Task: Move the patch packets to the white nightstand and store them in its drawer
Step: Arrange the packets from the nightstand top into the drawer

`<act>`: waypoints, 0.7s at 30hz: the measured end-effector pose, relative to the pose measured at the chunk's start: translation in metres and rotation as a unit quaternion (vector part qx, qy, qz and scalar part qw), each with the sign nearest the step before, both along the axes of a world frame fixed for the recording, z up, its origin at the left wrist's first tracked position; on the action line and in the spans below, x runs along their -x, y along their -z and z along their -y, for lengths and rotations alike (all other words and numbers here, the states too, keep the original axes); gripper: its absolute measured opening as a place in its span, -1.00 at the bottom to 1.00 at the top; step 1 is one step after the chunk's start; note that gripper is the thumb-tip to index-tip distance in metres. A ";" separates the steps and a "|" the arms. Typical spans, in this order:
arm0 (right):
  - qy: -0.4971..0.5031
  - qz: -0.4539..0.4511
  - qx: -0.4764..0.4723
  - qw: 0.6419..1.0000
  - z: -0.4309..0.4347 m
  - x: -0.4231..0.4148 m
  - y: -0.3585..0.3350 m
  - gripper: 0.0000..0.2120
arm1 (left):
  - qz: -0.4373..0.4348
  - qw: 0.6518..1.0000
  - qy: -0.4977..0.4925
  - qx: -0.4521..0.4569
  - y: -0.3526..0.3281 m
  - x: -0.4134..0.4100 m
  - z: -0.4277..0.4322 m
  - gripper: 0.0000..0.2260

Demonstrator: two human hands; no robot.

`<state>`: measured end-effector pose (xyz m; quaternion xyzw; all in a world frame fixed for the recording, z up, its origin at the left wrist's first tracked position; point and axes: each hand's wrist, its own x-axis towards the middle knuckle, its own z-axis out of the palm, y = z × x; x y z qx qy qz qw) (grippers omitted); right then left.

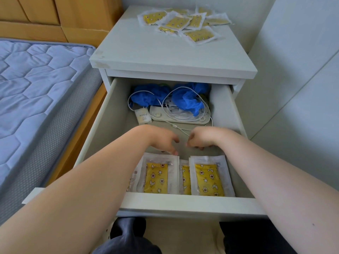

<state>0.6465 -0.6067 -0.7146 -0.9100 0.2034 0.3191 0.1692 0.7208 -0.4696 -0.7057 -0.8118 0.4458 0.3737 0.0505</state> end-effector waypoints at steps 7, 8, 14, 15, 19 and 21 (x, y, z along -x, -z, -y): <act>0.085 0.242 -0.012 0.966 0.007 -0.005 0.004 -0.78 | 0.086 0.988 -0.065 0.110 -0.007 -0.008 -0.003 -0.59; 0.091 0.278 -0.013 0.956 0.007 -0.004 0.001 -0.81 | 0.106 0.981 -0.083 0.142 -0.009 -0.009 -0.003 -0.63; 0.143 0.433 0.004 0.890 0.004 0.002 -0.040 -0.85 | 0.155 0.892 -0.228 0.357 -0.033 0.000 0.004 -0.74; 0.142 0.445 0.014 0.884 0.003 0.003 -0.049 -0.85 | 0.171 0.884 -0.227 0.370 -0.038 0.001 0.006 -0.73; 0.106 0.469 0.045 0.876 0.005 0.007 -0.081 -0.84 | 0.236 0.854 -0.209 0.413 -0.063 0.001 0.009 -0.71; 0.096 0.484 0.054 0.868 0.010 0.008 -0.096 -0.83 | 0.278 0.829 -0.197 0.443 -0.078 -0.004 0.008 -0.70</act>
